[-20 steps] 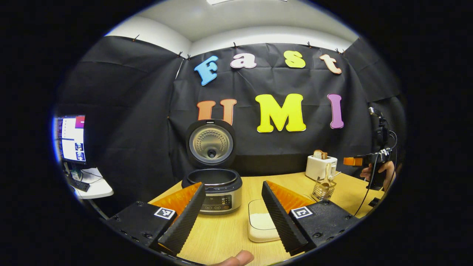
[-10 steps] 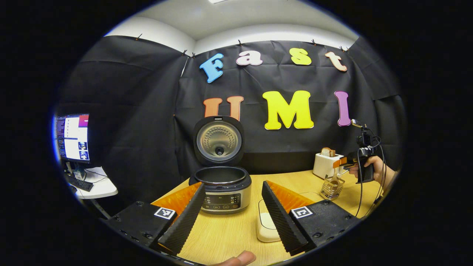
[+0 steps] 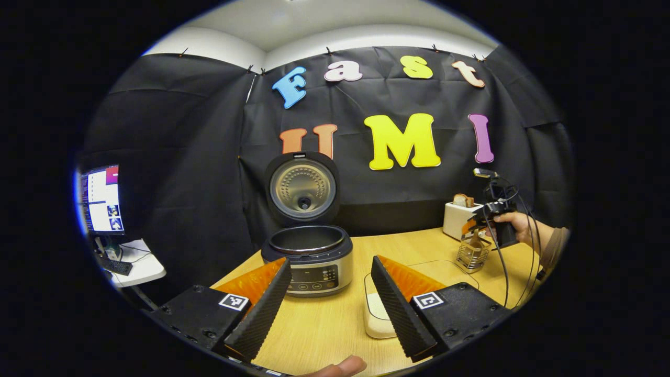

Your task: Close the left gripper, press the button to open the rice cooker; take a wooden spoon from the chopstick holder with the right hand, scoop a spoonful of rice and pour it into the rice cooker, then put the wooden spoon back into the chopstick holder.

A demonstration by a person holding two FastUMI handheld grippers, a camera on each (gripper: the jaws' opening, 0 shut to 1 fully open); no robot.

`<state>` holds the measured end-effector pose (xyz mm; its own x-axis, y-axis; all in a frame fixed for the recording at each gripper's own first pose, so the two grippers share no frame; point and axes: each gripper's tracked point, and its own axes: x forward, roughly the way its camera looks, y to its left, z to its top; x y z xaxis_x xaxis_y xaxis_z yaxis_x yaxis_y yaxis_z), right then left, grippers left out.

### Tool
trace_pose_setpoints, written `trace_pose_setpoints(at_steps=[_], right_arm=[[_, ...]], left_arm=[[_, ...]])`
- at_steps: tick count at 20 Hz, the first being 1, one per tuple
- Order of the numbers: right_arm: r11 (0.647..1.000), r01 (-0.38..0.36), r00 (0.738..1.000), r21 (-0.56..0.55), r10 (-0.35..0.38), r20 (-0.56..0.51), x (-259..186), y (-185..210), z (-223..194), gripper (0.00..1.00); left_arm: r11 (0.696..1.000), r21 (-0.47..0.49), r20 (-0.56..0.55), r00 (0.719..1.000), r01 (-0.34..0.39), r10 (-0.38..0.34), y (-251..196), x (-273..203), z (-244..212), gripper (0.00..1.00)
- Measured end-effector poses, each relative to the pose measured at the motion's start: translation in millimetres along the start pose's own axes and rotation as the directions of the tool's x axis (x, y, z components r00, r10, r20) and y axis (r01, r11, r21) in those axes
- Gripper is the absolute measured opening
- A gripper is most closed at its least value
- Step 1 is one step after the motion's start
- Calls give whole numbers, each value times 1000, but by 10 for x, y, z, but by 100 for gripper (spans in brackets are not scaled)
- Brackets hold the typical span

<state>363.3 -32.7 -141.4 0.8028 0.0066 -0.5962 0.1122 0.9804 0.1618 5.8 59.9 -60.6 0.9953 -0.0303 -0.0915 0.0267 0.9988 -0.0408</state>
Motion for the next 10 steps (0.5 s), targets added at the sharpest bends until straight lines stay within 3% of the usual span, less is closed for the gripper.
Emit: trace_pose_setpoints(at_steps=[2, 3, 4, 8, 10], right_arm=[[1000, 13, 1000, -1, -13, -4, 15, -9, -11, 31], [1000, -16, 1000, 4, 16, -3, 22, 27, -10, 30], [999, -43, 999, 22, 43, -4, -8, 72, 2, 21], [998, -47, 999, 46, 46, 20, -213, 89, 89, 20], [999, -37, 999, 40, 36, 19, -274, 120, 101, 7]], left_arm=[[1000, 7, 13, 1000, 4, -4, -14, 2, 39, 98], [1000, 11, 19, 1000, 5, -5, -22, -12, 53, 98], [1000, 10, 21, 1000, 5, -5, -29, -18, 61, 98], [1000, 8, 21, 1000, -3, 2, -17, -27, 70, 98], [1000, 10, 24, 1000, -7, 7, -1, -30, 82, 98]])
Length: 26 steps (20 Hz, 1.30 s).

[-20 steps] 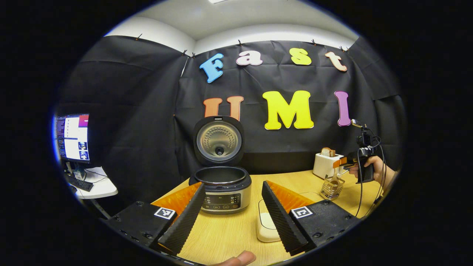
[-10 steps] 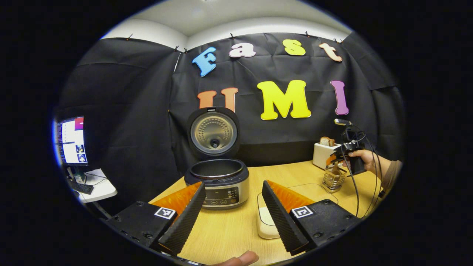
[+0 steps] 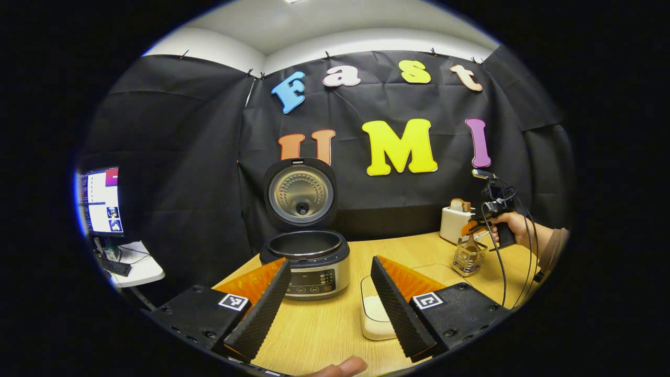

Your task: Close the left gripper, press the button to open the rice cooker; take a wooden spoon from the chopstick holder with the right hand, scoop a spoonful of rice and pour it into the rice cooker, then put the wooden spoon back into the chopstick holder.

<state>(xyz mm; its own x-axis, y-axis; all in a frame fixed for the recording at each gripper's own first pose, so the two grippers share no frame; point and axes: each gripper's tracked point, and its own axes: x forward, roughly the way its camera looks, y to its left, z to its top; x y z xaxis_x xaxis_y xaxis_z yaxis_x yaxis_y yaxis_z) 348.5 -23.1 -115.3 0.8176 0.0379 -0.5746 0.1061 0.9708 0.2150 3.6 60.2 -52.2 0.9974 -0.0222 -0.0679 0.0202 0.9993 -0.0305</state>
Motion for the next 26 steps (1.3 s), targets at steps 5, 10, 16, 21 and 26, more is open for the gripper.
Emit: trace_pose_setpoints(at_steps=[5, 10, 16, 21, 26], right_arm=[[998, 10, 1000, -70, -9, 23, -281, 131, 12, 0], [995, 10, 994, -98, 1, 107, -727, 235, 248, 0], [983, 2, 982, -182, 32, 184, -1365, 589, 434, 0], [966, -42, 965, -257, 106, 239, -1933, 1146, 423, 0], [949, -135, 946, -287, 209, 247, -2315, 1784, 97, 0]], left_arm=[[1000, 22, 4, 1000, -2, 2, 20, -28, 26, 98], [1000, 8, 0, 1000, -4, 4, 67, -72, 55, 98], [1000, -9, 14, 1000, -13, 13, 154, -143, 131, 98], [1000, -21, 22, 1000, 3, -2, 169, -185, 167, 98], [999, -33, 8, 1000, -8, 8, 252, -183, 124, 98]])
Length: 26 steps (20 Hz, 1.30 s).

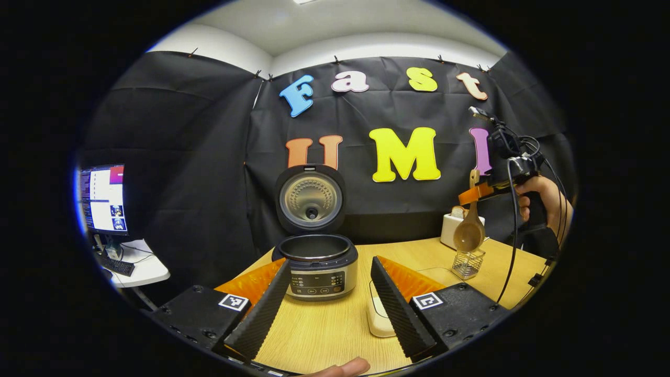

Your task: Close the left gripper, press the button to open the rice cooker; take a wooden spoon from the chopstick holder with the right hand, scoop a spoonful of rice and pour it into the rice cooker, then put the wooden spoon back into the chopstick holder.

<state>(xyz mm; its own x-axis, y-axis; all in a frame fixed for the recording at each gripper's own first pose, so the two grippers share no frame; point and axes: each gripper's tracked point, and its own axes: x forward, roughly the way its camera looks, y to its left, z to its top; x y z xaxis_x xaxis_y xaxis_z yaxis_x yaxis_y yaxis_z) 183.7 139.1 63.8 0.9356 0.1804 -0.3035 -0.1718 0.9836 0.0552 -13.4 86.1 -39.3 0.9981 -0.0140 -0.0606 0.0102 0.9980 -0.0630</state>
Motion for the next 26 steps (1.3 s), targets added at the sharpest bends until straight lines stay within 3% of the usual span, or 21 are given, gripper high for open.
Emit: trace_pose_setpoints(at_steps=[3, 6, 13, 19, 26], right_arm=[[998, -59, 998, -8, 59, -11, -5, 385, -204, 0], [998, -63, 998, -9, 63, -25, 65, 620, -498, 0], [993, 119, 991, 3, -118, -67, 362, 649, -1309, 0], [962, 265, 964, -58, -263, 43, 367, 555, -1223, 0], [945, 312, 950, -95, -312, 13, 478, 807, -1429, 0]], left_arm=[[1000, 19, -3, 1000, 0, 0, 4, -5, 1, 98], [999, 53, -1, 1000, -4, 4, 11, -29, 5, 98], [998, 55, 29, 1000, 5, -7, 4, -79, 89, 97], [998, 65, 30, 999, 14, -16, -16, -74, 91, 97], [997, 69, 20, 1000, 22, -23, -41, -78, 66, 97]])
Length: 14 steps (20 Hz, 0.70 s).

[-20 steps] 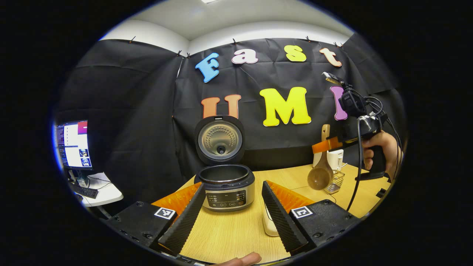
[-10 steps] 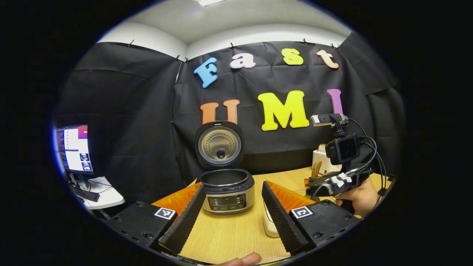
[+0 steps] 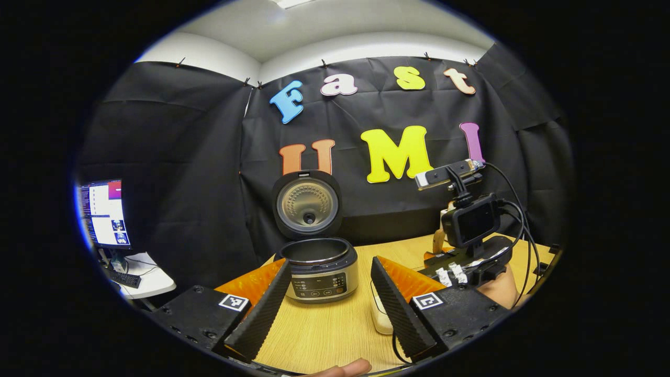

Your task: Close the left gripper, press the button to open the rice cooker; take a wooden spoon from the chopstick holder with the right hand, scoop a spoonful of rice and pour it into the rice cooker, then put the wooden spoon back into the chopstick holder.

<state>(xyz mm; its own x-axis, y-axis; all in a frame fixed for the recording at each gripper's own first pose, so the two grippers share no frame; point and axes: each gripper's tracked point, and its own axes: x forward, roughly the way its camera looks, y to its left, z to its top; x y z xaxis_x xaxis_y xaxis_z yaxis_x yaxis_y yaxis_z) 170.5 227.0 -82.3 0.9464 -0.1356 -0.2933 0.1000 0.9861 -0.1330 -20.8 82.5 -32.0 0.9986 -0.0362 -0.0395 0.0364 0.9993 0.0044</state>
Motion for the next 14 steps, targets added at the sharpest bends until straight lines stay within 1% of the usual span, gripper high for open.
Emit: trace_pose_setpoints(at_steps=[1, 5, 8, 10, 12, 14], right_arm=[[1000, -13, 1000, 15, 13, -17, -50, 97, -123, 0], [995, -56, 996, 79, 61, -65, -170, 324, -214, 1], [977, -117, 985, 177, 138, -108, -266, 470, -263, 0], [947, -144, 973, 288, 188, -131, -306, 476, -291, 0], [907, -114, 971, 405, 189, -149, -280, 344, -312, 0], [857, -90, 963, 507, 206, -176, -243, 299, -346, 0]], left_arm=[[1000, -3, -3, 1000, -1, 1, 8, -2, -14, 98], [1000, -11, -11, 1000, -5, 5, 32, 4, -36, 98], [1000, -18, -8, 1000, 4, -4, 12, 2, -18, 98], [1000, -22, -4, 1000, 12, -12, -9, 4, -6, 97], [1000, -24, -6, 1000, 14, -14, -9, 14, -22, 97], [1000, -25, -13, 1000, 12, -12, -8, 37, -44, 98]])
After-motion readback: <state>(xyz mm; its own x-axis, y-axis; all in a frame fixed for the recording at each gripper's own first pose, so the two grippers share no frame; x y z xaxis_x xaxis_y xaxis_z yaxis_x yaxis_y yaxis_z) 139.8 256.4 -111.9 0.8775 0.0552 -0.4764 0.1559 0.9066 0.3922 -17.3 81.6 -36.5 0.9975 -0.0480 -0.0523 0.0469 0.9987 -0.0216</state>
